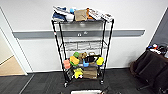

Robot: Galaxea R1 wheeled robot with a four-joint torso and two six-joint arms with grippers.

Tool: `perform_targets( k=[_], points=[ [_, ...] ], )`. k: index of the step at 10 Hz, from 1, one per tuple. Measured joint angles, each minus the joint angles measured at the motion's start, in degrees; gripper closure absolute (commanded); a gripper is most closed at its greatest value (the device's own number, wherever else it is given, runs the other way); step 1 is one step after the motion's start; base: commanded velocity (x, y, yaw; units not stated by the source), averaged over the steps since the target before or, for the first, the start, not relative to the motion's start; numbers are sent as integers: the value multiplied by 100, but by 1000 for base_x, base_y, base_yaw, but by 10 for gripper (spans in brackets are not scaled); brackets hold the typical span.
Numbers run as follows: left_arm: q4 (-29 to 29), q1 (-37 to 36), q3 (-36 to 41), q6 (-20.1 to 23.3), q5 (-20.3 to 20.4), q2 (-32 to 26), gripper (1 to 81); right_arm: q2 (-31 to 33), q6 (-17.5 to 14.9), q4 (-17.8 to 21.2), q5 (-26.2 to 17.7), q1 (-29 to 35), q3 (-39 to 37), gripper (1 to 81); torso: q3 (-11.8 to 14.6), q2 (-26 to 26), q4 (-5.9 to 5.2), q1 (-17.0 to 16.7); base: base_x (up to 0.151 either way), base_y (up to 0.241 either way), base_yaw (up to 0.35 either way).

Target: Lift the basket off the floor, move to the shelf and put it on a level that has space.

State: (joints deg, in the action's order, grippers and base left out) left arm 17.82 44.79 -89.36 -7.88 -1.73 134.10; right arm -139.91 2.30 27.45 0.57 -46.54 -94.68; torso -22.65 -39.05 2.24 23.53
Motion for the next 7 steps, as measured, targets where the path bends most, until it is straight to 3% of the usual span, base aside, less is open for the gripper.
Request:
perform_targets(
  k=[2, 7],
  points=[
    [1, 74, 72, -17, -28, 0, 811, 9, 12, -1, -79, -91, 11, 811, 365, 387, 0, -266, 0, 0, 0],
    [4, 289, 121, -15, 22, 2, 811, 127, 9, -1, -16, -139, 108, 811, 494, 1238, 0, -822, 0, 0, 0]
  ],
)
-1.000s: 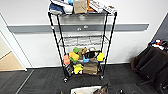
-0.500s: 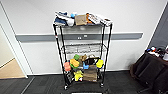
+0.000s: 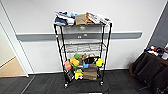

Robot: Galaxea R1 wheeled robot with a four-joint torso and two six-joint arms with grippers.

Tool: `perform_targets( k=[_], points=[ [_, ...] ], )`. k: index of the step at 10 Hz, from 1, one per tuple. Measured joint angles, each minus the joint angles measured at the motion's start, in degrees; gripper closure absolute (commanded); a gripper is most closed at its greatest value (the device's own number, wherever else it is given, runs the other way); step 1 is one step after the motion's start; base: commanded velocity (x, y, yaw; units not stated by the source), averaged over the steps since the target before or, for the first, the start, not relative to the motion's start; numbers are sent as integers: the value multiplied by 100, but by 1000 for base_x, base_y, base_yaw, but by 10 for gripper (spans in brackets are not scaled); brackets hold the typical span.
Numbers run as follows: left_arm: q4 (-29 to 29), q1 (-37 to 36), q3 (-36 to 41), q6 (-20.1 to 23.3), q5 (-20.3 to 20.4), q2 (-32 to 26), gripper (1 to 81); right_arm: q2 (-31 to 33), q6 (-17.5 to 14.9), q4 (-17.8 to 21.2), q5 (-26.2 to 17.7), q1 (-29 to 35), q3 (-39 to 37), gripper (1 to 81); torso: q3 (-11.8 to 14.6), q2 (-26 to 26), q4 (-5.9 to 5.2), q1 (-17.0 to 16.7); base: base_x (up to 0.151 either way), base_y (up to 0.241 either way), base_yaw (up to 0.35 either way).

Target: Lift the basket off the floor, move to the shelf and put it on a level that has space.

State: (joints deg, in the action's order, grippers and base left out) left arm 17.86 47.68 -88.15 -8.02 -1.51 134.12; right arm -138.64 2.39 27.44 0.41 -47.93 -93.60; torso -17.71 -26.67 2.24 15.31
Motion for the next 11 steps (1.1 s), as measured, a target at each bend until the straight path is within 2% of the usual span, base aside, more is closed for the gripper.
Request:
perform_targets(
  k=[3, 11],
  points=[
    [0, 13, 251, 0, 0, -134, 811, 61, 0, 0, 110, -79, 149, 811, 0, 603, 0, -391, 0, 0, 0],
    [-2, -46, 268, 4, 44, -143, 811, 185, -16, 1, 236, -49, 358, 811, 0, 2107, 0, -1346, 0, 0, 0]
  ],
)
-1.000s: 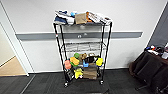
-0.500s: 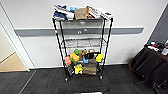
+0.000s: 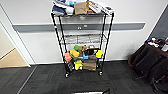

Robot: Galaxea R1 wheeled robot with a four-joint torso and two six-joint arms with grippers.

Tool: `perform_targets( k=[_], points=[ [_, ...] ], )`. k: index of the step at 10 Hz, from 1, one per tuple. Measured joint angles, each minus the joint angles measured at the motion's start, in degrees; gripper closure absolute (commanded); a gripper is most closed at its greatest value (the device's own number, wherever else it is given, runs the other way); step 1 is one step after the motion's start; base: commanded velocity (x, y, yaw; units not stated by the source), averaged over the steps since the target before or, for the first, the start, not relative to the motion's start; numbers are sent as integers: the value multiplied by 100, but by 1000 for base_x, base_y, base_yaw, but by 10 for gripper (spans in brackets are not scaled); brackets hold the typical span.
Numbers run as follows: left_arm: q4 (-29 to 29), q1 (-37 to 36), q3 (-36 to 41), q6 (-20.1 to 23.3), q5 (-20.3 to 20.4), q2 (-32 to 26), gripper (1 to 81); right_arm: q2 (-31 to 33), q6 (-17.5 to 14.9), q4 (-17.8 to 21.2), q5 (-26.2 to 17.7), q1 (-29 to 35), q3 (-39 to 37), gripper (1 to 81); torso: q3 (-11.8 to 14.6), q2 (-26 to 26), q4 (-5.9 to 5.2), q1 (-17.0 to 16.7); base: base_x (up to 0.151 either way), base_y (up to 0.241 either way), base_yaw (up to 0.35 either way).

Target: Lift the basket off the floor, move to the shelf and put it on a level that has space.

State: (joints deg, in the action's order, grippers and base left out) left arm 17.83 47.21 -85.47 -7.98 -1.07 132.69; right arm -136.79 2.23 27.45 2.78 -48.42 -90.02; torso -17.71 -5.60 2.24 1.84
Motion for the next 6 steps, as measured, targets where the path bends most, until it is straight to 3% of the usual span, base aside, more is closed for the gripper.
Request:
perform_targets(
  k=[3, 6],
  points=[
    [2, -28, 0, 16, 11, 16, 811, -1, -2, 2, 24, 46, 0, 811, 37, 72, 0, -44, 0, 0, 0],
    [5, -28, 0, 11, -7, 11, 811, 0, -2, 2, 11, 30, 0, 811, 463, 70, 0, -48, 0, 0, 0]
  ],
)
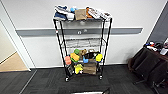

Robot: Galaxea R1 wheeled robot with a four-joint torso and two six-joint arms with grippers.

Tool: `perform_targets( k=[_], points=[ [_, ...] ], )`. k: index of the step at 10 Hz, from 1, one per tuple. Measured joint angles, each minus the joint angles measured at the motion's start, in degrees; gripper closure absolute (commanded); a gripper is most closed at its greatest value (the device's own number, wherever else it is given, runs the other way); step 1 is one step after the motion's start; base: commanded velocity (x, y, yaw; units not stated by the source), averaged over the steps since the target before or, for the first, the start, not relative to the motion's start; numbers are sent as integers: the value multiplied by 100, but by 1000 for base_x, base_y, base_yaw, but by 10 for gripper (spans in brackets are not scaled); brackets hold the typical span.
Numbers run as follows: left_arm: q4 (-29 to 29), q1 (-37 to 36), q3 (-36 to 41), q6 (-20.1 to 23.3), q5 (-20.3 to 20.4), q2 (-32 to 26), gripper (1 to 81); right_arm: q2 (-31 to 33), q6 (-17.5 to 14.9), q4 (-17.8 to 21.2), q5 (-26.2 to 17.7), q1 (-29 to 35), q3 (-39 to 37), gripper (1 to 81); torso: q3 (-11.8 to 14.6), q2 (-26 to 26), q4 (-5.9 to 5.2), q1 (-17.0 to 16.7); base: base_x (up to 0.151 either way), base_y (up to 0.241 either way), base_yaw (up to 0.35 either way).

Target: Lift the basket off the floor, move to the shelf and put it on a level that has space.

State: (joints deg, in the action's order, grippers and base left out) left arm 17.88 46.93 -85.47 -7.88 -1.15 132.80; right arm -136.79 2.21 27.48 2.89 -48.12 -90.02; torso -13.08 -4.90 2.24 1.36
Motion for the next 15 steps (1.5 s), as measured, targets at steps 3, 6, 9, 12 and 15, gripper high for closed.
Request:
perform_targets(
  k=[3, 6, 9, 12, 15],
  points=[
    [0, 91, 2, -13, -39, -2, 811, 16, 2, 0, -83, -63, 5, 811, 472, -2, 0, -9, 0, 0, 0],
    [0, 119, 27, -15, -56, -12, 811, 32, 2, -2, -118, -94, 40, 811, 582, 19, 0, -26, 0, 0, 0],
    [0, 111, 27, -15, -56, -11, 811, 29, 2, -4, -116, -89, 40, 811, 592, 348, 0, -89, 0, 0, 0],
    [0, 77, 30, -11, -33, 5, 811, 60, 0, -4, -83, -78, 41, 811, 592, 407, -144, -94, 0, 0, 0],
    [0, 89, 30, -13, -37, -59, 811, -15, 0, -4, -99, -76, 41, 811, 592, 409, -336, -92, 0, 0, 0]
  ],
)
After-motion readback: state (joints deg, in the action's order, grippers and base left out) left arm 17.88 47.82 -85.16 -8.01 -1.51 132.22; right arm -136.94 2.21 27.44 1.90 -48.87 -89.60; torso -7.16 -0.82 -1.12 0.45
